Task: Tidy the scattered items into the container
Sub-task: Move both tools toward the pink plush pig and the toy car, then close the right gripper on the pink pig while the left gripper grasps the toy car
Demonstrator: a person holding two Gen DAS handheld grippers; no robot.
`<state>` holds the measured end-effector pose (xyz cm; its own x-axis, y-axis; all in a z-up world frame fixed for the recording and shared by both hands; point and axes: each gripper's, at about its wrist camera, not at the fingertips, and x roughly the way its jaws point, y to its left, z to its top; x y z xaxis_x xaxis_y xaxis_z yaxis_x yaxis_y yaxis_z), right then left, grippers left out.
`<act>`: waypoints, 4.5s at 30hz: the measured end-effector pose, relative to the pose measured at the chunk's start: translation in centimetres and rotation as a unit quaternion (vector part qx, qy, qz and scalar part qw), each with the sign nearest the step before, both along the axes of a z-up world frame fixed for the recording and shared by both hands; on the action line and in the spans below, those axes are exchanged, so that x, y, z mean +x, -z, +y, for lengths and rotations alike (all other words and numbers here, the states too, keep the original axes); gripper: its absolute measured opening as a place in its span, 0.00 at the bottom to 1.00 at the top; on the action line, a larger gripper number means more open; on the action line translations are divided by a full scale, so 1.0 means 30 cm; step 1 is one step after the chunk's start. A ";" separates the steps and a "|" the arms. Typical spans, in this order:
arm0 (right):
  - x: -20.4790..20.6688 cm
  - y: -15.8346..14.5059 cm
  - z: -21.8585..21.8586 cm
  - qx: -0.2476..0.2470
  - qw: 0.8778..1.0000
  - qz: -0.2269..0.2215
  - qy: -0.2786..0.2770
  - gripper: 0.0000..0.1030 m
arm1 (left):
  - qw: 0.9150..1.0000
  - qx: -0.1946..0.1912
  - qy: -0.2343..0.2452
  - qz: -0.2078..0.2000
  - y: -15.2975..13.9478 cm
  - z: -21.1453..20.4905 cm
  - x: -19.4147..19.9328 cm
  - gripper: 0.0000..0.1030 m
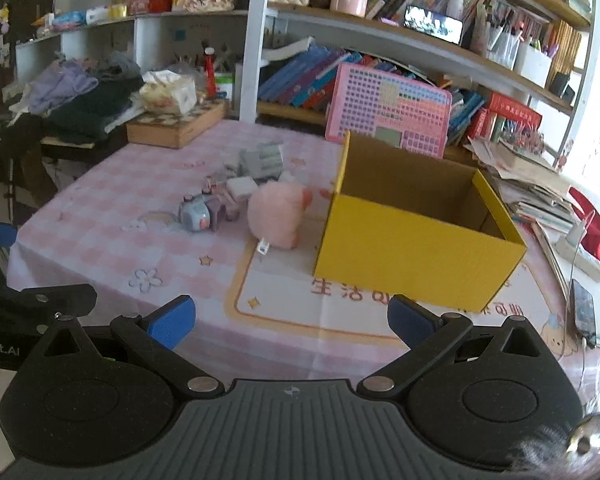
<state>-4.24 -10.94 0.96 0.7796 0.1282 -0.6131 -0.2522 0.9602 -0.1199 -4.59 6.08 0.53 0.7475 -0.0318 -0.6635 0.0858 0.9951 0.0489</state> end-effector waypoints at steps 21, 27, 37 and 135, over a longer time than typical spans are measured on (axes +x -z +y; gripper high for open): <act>0.096 -0.013 0.056 0.002 0.999 0.004 -0.042 0.91 | 0.999 -0.009 -0.032 -0.010 -0.021 0.035 0.046 1.00; 0.140 -0.021 0.032 0.003 0.997 -0.003 -0.074 0.89 | 0.998 0.002 -0.056 -0.006 -0.017 0.011 0.076 1.00; 0.229 -0.022 -0.011 0.012 0.992 -0.009 -0.123 0.83 | 0.995 0.015 -0.100 0.002 -0.018 -0.045 0.132 1.00; 0.762 0.156 0.292 0.035 0.983 0.170 0.067 0.47 | 0.979 -0.107 0.152 0.085 0.223 0.309 0.752 0.40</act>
<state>18.63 -2.17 -3.72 0.5437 0.0888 -0.8346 -0.1367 0.9905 0.0162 17.97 15.34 -6.15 0.5611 -0.3883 -0.7310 0.3689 0.9079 -0.1991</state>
